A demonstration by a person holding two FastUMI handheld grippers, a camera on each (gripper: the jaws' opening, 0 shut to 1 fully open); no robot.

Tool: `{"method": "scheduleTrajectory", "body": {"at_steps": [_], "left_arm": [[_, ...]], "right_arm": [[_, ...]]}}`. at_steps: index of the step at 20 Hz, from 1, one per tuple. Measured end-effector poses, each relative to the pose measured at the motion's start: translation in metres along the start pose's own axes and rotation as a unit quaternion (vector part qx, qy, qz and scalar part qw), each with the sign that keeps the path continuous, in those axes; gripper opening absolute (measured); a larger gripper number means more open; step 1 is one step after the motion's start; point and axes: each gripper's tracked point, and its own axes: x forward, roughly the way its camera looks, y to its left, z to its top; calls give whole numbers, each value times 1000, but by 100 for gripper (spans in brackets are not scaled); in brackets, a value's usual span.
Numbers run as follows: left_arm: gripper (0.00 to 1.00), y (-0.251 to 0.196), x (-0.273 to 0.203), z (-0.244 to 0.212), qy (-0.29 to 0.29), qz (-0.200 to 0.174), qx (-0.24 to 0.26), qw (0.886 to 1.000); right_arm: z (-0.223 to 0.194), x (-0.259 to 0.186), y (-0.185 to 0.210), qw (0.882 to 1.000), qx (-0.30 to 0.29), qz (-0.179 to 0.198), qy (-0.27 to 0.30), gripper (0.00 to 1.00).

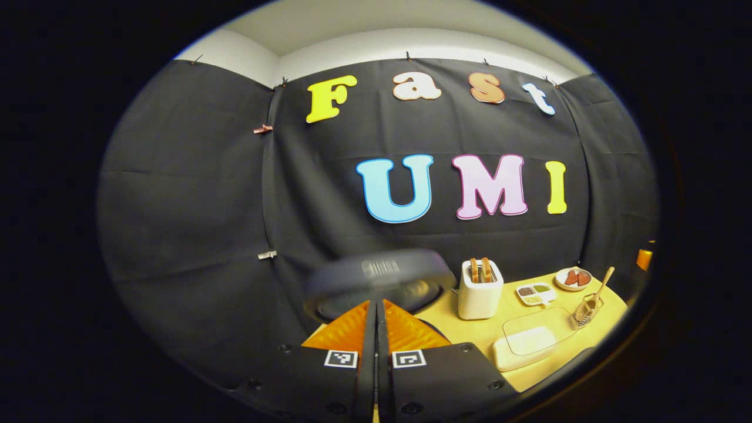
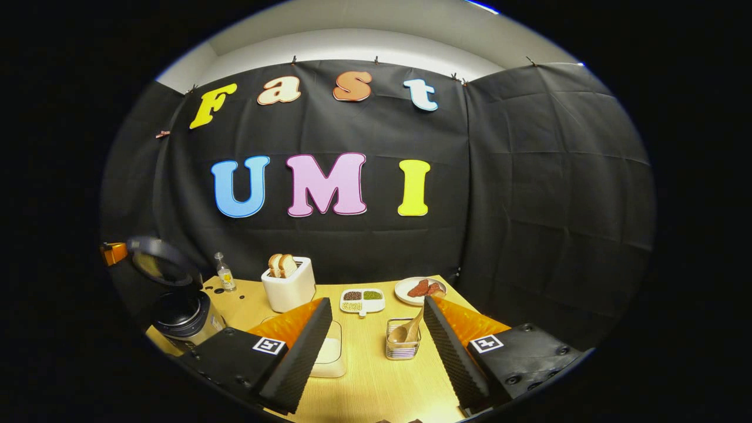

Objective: Close the left gripper, press the button to open the rice cooker; take a wooden spoon from the chopstick holder with the right hand, scoop a spoonful of rice and pour it into the rice cooker, then put the wooden spoon back into the chopstick holder.

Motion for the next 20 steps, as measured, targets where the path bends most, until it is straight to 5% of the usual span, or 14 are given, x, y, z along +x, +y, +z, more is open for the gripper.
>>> {"method": "scheduleTrajectory", "body": {"at_steps": [9, 14, 20], "left_arm": [[25, -23, -9, -18, 35, 5, -19, 999], [99, -54, -7, -20, 40, -18, -38, 998], [97, -86, -12, -32, 64, -31, -95, 993]], "right_arm": [[-15, 56, -11, 1000, -11, 14, 21, 98], [-25, 87, -26, 999, 1, 10, 34, 98], [-53, 136, -69, 996, 32, -30, 81, 98]]}}
